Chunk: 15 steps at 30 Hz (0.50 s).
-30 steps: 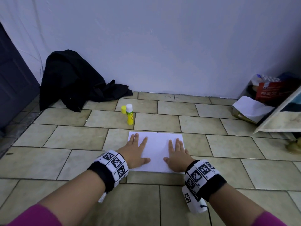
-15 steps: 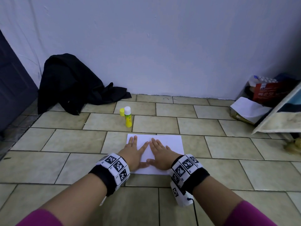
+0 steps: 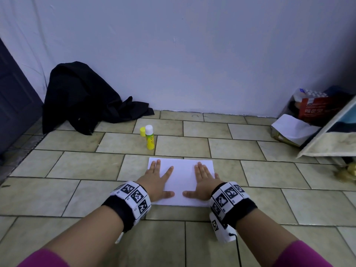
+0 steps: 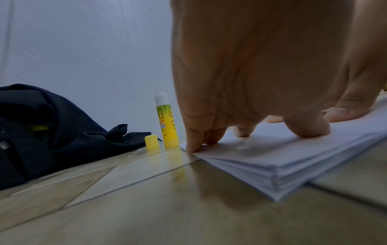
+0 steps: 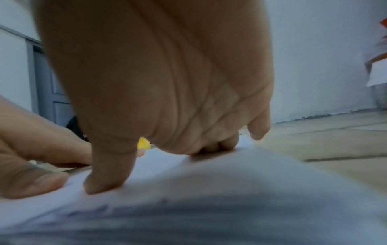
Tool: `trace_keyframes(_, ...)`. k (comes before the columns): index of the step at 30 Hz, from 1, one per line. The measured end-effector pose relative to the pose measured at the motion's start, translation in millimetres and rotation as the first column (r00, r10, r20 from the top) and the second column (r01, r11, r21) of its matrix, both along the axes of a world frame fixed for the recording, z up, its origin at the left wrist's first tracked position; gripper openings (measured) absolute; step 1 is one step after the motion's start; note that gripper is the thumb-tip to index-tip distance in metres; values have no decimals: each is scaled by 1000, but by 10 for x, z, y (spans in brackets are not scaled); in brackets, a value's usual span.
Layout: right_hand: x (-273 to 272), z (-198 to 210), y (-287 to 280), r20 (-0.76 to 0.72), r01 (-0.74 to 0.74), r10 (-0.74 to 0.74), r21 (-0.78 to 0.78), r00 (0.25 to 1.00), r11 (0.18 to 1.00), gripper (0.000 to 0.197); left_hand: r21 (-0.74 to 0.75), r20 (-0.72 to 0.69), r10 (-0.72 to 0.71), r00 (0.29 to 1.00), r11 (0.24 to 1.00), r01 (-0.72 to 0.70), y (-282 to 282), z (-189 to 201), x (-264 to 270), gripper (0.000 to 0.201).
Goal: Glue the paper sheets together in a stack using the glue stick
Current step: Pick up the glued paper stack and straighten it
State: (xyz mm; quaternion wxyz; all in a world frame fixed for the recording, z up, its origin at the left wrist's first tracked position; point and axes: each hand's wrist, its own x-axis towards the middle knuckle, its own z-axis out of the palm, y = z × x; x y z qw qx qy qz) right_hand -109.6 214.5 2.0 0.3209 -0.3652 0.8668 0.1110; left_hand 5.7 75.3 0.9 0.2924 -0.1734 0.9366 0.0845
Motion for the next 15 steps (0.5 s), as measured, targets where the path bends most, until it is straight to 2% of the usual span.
trace_keyframes(4,86,77,-147,-38,10,-10,-5,999,1000,103,-14,1,-4,1000,1000,4,16,9,0,88)
trace_keyframes(8,183,136,-268,30,-34,36,-66,999,997,106,-21,1,-7,1000,1000,7,33,38,3,87)
trace_keyframes(15,201,-46,-158,21,-99,102,-110,995,989,101,22,-6,4,1000,1000,-4,6,5,3,87)
